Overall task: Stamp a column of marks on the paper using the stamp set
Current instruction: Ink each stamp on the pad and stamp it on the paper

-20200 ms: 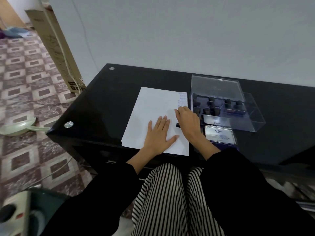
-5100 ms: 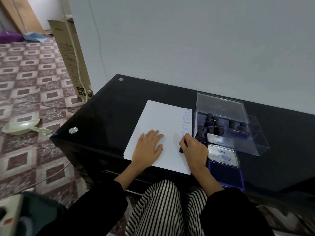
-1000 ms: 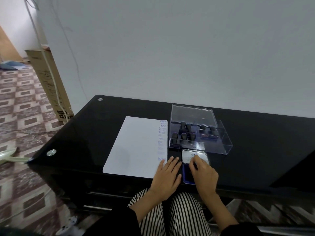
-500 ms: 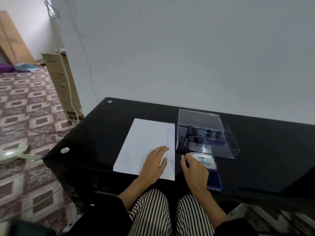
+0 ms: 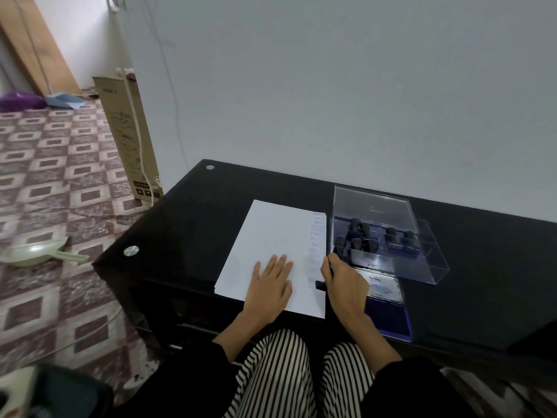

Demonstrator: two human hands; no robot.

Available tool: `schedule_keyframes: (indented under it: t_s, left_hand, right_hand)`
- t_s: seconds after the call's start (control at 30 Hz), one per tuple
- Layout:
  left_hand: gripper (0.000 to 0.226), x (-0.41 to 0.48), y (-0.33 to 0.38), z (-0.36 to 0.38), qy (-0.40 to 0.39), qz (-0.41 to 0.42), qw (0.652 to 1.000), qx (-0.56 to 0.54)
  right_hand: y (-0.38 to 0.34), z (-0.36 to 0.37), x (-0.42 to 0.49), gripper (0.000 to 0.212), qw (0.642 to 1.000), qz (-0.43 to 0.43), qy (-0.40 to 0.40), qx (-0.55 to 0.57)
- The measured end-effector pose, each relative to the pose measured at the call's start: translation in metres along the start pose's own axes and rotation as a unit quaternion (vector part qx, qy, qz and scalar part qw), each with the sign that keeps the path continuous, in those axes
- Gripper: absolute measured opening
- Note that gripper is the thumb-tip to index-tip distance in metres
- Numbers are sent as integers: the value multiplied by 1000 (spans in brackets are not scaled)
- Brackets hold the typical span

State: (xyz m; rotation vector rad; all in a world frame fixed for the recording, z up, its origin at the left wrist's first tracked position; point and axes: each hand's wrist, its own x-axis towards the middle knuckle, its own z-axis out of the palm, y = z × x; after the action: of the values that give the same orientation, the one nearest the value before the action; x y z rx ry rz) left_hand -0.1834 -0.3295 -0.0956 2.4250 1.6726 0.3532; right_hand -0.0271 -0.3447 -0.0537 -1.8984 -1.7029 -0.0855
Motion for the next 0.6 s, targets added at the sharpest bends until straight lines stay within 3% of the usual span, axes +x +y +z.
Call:
schedule_keyframes:
  t_s: [0.23, 0.6]
  left_hand:
    - [88, 0, 2, -1, -3, -3, 1000, 10]
    - [87, 0, 1, -1, 5, -1, 1000, 9]
  right_hand:
    - [-4, 12, 7, 29, 999, -11, -17, -40]
    - [-9, 25, 2, 32, 990, -42, 59, -122]
